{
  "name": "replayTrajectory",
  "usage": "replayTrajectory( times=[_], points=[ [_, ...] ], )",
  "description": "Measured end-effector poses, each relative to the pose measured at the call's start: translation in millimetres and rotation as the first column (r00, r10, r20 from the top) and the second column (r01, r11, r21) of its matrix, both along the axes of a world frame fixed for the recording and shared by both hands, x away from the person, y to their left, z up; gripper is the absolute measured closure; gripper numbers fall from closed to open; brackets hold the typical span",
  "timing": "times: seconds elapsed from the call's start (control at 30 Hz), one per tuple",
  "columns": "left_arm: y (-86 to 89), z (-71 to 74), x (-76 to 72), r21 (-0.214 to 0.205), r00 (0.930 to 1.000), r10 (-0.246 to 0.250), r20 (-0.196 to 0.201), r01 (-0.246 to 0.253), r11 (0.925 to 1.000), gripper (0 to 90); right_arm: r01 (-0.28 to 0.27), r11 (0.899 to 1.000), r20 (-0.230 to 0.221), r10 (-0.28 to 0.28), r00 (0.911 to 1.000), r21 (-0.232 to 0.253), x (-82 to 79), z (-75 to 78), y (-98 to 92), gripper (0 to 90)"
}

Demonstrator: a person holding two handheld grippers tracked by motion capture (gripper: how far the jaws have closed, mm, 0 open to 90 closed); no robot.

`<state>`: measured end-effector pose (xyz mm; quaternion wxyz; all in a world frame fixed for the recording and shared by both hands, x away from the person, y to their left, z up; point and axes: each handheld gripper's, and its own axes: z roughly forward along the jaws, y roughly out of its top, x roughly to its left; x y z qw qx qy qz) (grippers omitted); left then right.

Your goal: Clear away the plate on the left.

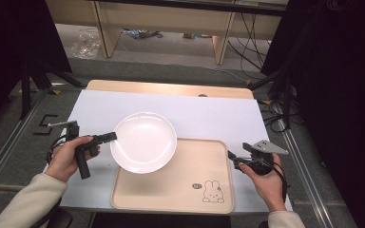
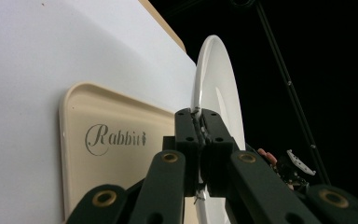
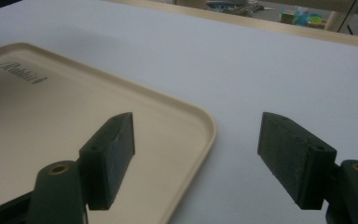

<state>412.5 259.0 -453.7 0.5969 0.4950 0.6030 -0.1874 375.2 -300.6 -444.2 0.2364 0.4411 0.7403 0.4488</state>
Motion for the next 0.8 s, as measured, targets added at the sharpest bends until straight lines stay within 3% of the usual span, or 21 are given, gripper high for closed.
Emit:
replayTrajectory(
  times=[0.03,0.07,0.27,0.37,0.4,0.43,0.47,0.5,0.6,0.63,0.7,0.73,0.8],
  points=[
    [-1.4,-0.5,0.0,-0.016,0.9999,0.006,0.010,-0.006,0.9999,86.5,0.000,1.000,0.000,0.000,1.0000,0.000,0.0,0.0,0.0,28.1],
    [-1.2,1.4,-0.1,0.005,0.9999,-0.001,-0.012,0.001,1.0000,86.4,0.000,1.000,0.000,0.000,1.0000,0.000,0.0,0.0,0.0,28.1],
    [-5.3,-0.8,0.0,-0.005,0.9999,-0.015,0.002,0.016,0.9999,86.5,0.000,1.000,0.000,0.000,1.0000,0.000,0.0,0.0,0.1,28.0],
    [-7.7,0.1,-0.2,0.010,0.9997,-0.019,-0.015,0.019,0.9998,86.4,0.000,1.000,0.000,0.000,1.0000,0.000,0.0,0.0,0.1,28.0],
    [-8.3,-1.3,0.1,0.003,0.9996,-0.027,0.003,0.027,0.9996,86.4,0.000,1.000,0.000,0.000,1.0000,0.000,0.0,0.1,0.1,27.9],
    [-9.4,-0.3,-0.4,0.011,0.9997,-0.022,-0.015,0.022,0.9997,86.5,0.000,1.000,0.000,0.000,1.0000,0.000,0.0,0.0,0.1,27.9],
    [-10.0,-1.4,-0.1,-0.002,0.9995,-0.031,0.003,0.031,0.9995,86.5,0.000,1.000,0.000,0.000,1.0000,0.000,0.0,0.0,0.1,27.9],
    [-11.2,-0.4,-0.4,0.008,0.9996,-0.025,-0.016,0.025,0.9997,86.5,0.000,1.000,0.000,0.000,1.0000,0.000,0.0,0.0,0.2,27.9],
    [-13.9,-0.9,-0.6,0.013,0.9993,-0.033,-0.016,0.033,0.9994,86.5,0.001,1.000,0.000,-0.001,1.0000,0.000,0.0,0.0,0.1,27.9],
    [-14.6,-2.3,0.0,0.001,0.9990,-0.044,0.006,0.044,0.9990,86.5,0.001,1.000,0.000,-0.001,1.0000,0.000,0.0,0.0,0.1,27.9],
    [-16.8,-1.2,-0.5,0.014,0.9989,-0.040,-0.023,0.040,0.9991,86.5,0.000,1.000,0.000,0.000,1.0000,0.000,0.0,0.0,0.2,27.9],
    [-17.5,-2.7,-0.4,0.009,0.9989,-0.047,-0.004,0.047,0.9989,86.4,0.001,1.000,0.000,-0.001,1.0000,0.000,0.0,0.0,0.2,27.9],
    [-18.9,-1.9,-0.7,0.019,0.9986,-0.049,-0.020,0.050,0.9986,86.4,0.000,1.000,0.000,0.000,1.0000,0.000,0.0,0.0,0.1,27.9]
  ],
)
